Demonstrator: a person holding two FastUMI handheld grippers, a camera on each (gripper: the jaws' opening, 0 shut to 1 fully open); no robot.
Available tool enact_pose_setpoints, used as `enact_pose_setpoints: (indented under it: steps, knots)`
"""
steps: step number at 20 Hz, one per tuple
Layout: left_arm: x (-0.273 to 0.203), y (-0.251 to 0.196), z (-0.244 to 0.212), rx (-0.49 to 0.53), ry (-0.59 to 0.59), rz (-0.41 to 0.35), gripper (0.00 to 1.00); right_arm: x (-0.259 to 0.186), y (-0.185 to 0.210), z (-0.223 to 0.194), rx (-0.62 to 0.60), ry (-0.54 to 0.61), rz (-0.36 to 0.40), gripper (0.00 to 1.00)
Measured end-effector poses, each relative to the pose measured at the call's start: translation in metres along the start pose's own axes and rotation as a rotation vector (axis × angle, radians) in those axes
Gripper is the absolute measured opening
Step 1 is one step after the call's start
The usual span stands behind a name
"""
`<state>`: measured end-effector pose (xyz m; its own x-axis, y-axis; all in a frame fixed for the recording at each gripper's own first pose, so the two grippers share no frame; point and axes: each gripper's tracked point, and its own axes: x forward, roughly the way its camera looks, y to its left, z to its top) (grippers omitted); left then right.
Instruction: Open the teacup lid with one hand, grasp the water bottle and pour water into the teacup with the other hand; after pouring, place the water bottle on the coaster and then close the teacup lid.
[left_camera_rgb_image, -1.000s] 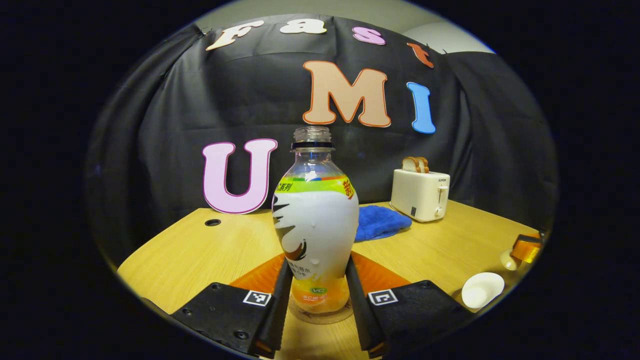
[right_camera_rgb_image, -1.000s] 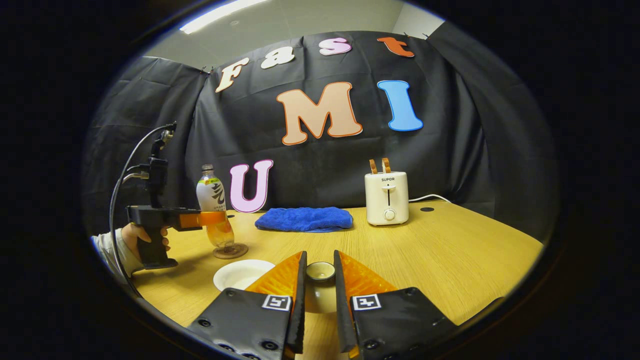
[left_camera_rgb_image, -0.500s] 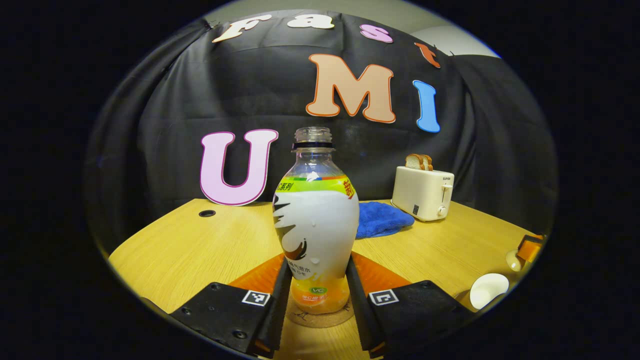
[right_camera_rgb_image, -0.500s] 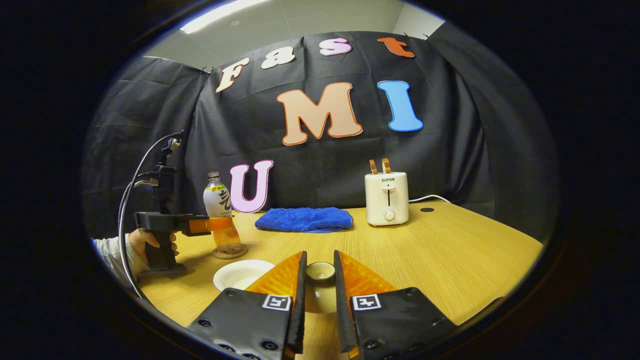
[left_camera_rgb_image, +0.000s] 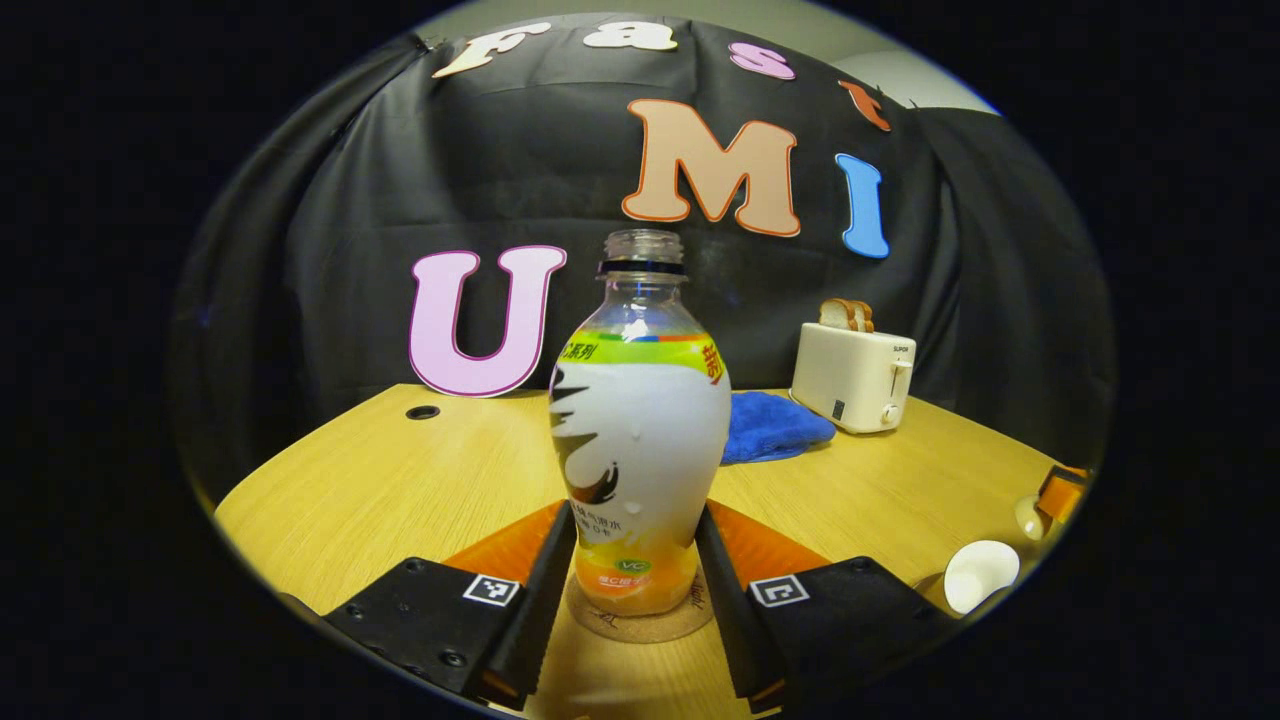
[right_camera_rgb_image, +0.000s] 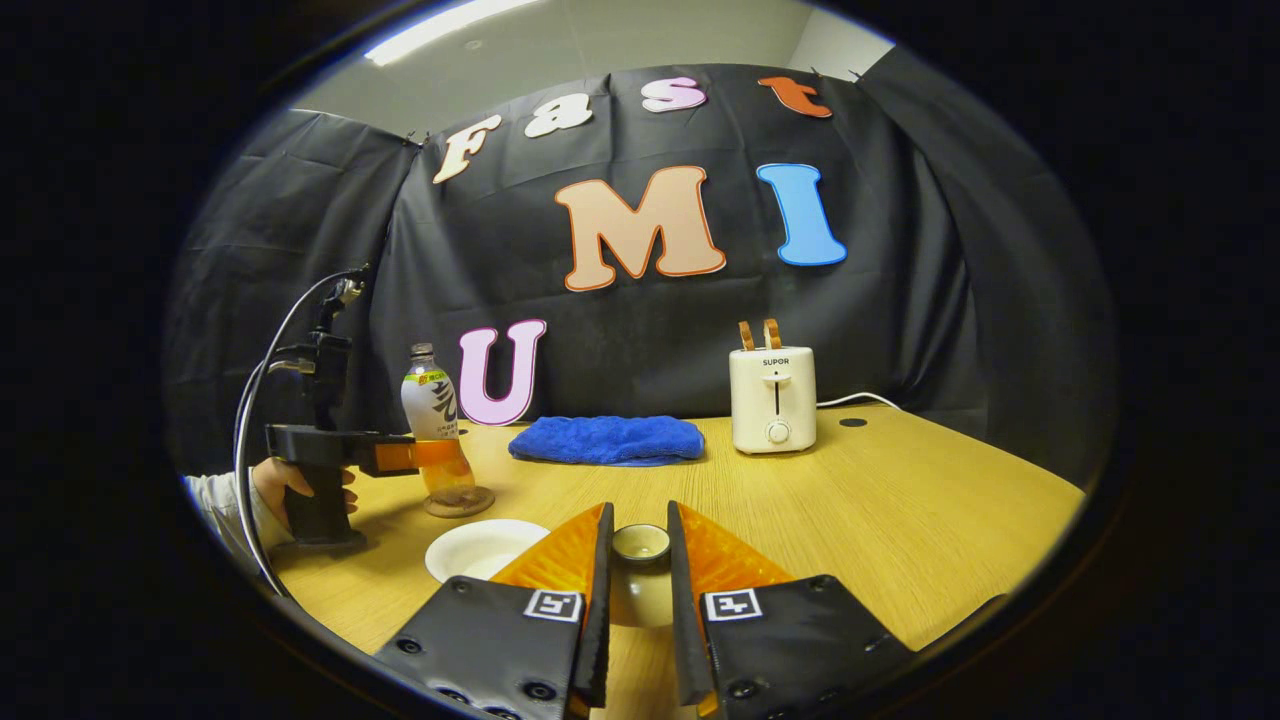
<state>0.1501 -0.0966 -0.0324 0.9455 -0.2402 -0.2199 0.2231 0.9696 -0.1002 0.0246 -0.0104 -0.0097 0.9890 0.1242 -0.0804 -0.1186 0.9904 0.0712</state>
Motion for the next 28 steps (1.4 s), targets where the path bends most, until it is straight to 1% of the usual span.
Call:
enact_pose_setpoints:
  steps: [1, 2, 3, 4, 6, 7, 8, 9, 10, 12, 15, 16, 17, 18, 19, 23, 24, 25, 28]
  knots:
    - [0.0, 0.001, 0.0, -0.002, 0.002, 0.0, 0.72, 0.001, 0.0, 0.0, 0.0, 0.0, 0.0, 0.3]
    - [0.002, 0.001, -0.001, -0.002, 0.004, -0.001, 0.69, 0.001, 0.0, 0.0, -0.001, 0.0, 0.0, 0.3]
    - [0.001, 0.001, -0.001, -0.001, 0.006, 0.001, 0.7, 0.0, -0.001, 0.0, 0.0, 0.001, 0.0, 0.28]
    - [0.0, 0.0, -0.002, -0.001, 0.005, -0.001, 0.69, 0.0, -0.001, 0.0, 0.0, 0.0, 0.0, 0.3]
    - [0.001, -0.001, -0.002, -0.005, 0.009, -0.004, 0.7, 0.001, 0.0, 0.0, -0.001, 0.001, 0.0, 0.3]
    - [0.0, 0.0, -0.003, -0.003, 0.014, -0.004, 0.74, 0.0, 0.0, 0.0, -0.001, 0.002, -0.001, 0.3]
    - [0.0, 0.0, -0.003, -0.001, 0.015, -0.001, 0.77, 0.001, 0.0, 0.0, -0.003, 0.0, -0.001, 0.28]
    - [0.001, 0.001, -0.003, 0.002, 0.015, 0.003, 0.81, 0.001, 0.0, 0.0, -0.005, -0.001, 0.0, 0.3]
    - [0.001, 0.002, -0.004, 0.003, 0.015, 0.007, 0.82, 0.001, 0.0, 0.0, -0.007, -0.001, -0.001, 0.3]
    - [0.0, 0.003, -0.004, 0.003, 0.019, 0.011, 0.87, 0.001, 0.0, 0.0, -0.008, -0.002, -0.001, 0.3]
    - [-0.005, 0.007, -0.005, -0.002, 0.023, 0.034, 0.97, 0.002, -0.001, 0.001, -0.008, -0.006, -0.008, 0.3]
    - [-0.01, 0.009, -0.001, -0.001, 0.011, 0.044, 0.96, 0.002, -0.001, 0.001, -0.01, -0.005, -0.013, 0.3]
    - [-0.015, 0.012, 0.004, 0.002, -0.008, 0.053, 0.95, 0.001, 0.0, 0.0, -0.015, -0.005, -0.014, 0.27]
    - [-0.022, 0.014, 0.01, 0.009, -0.027, 0.062, 0.96, 0.002, 0.0, 0.0, -0.021, -0.004, -0.016, 0.33]
    - [-0.03, 0.016, 0.015, 0.017, -0.048, 0.072, 0.96, 0.002, 0.0, 0.0, -0.024, -0.002, -0.018, 0.3]
    - [-0.069, 0.025, 0.031, 0.034, -0.131, 0.108, 0.95, 0.002, 0.007, -0.002, -0.007, 0.011, -0.004, 0.27]
    - [-0.077, 0.028, 0.035, 0.039, -0.145, 0.128, 0.96, 0.003, 0.007, -0.001, -0.007, 0.005, -0.006, 0.3]
    - [-0.083, 0.032, 0.037, 0.044, -0.169, 0.148, 0.96, 0.004, 0.007, -0.001, -0.005, 0.006, -0.006, 0.3]
    - [-0.102, 0.032, 0.044, 0.064, -0.207, 0.146, 0.95, 0.004, 0.014, 0.002, 0.012, 0.005, -0.002, 0.3]
